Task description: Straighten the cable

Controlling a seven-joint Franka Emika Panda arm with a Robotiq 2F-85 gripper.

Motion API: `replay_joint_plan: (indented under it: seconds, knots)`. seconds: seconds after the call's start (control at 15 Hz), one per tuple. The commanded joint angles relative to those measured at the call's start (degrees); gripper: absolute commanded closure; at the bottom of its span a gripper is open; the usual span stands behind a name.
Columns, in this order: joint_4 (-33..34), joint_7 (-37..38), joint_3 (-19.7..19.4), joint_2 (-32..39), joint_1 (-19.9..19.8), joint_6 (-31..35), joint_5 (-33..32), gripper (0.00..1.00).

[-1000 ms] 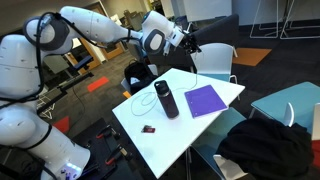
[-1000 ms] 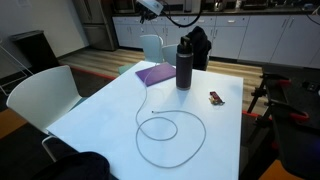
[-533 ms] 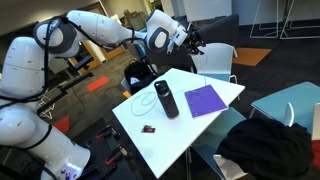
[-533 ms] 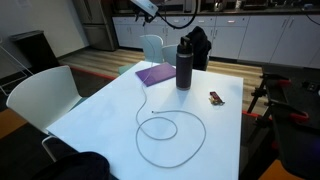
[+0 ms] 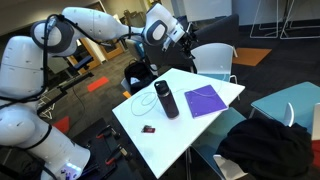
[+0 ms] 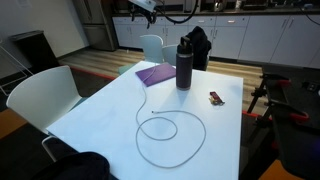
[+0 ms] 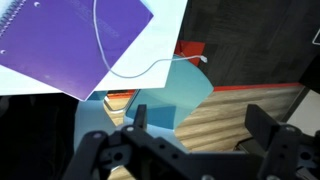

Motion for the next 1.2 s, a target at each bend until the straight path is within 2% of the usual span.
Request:
replay_joint_plan:
  seconds: [0.0,0.4,0.8,1.13]
  knots:
    - [-0.92,-0.23,4.81,-4.35,-2.35,-8.23,-2.82,0.00]
    - [-8.21,-9.69,15.34,-11.78,-4.54,-13.06,-1.59,0.00]
    - [-22.27,-19.09,21.83,-19.83,-3.68,-12.79,-0.61,0.00]
    - [-35.01,-28.30,26.27,-26.40,-3.39,-11.71,3.05,0.00]
